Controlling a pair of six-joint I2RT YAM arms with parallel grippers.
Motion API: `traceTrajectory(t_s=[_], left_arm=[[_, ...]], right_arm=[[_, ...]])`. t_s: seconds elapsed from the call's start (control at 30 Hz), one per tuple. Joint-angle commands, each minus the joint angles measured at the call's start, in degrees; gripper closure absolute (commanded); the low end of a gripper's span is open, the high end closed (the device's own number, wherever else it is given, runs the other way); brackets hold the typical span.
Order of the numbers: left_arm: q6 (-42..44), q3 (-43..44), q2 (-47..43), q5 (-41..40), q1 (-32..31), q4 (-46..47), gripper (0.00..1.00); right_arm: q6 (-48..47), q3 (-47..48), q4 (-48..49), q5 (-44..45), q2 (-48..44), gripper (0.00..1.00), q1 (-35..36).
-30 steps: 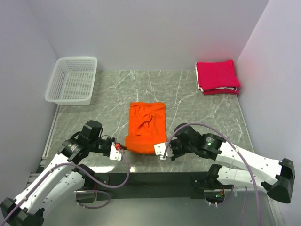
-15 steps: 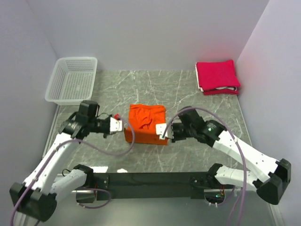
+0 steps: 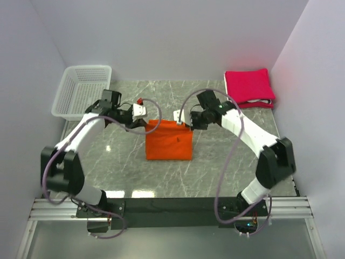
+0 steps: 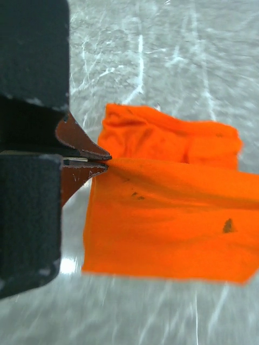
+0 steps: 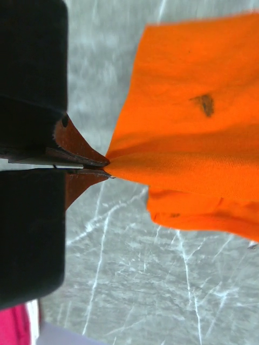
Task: Fold and stack the t-shirts
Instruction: Fold the tshirt
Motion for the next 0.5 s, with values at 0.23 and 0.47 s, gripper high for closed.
traceTrajectory(t_s=[0.23, 0.47], left_arm=[[-10.22, 16.67, 25.22, -4.41, 1.40, 9.34, 0.98], [-16.64, 27.40, 38.24, -5.64, 1.66, 4.87, 0.94]], right_arm=[[0.76, 22.77, -1.59, -0.35, 27.38, 1.00, -5.24], [6.65, 35.53, -6.86, -0.34, 38.67, 1.00, -5.51]])
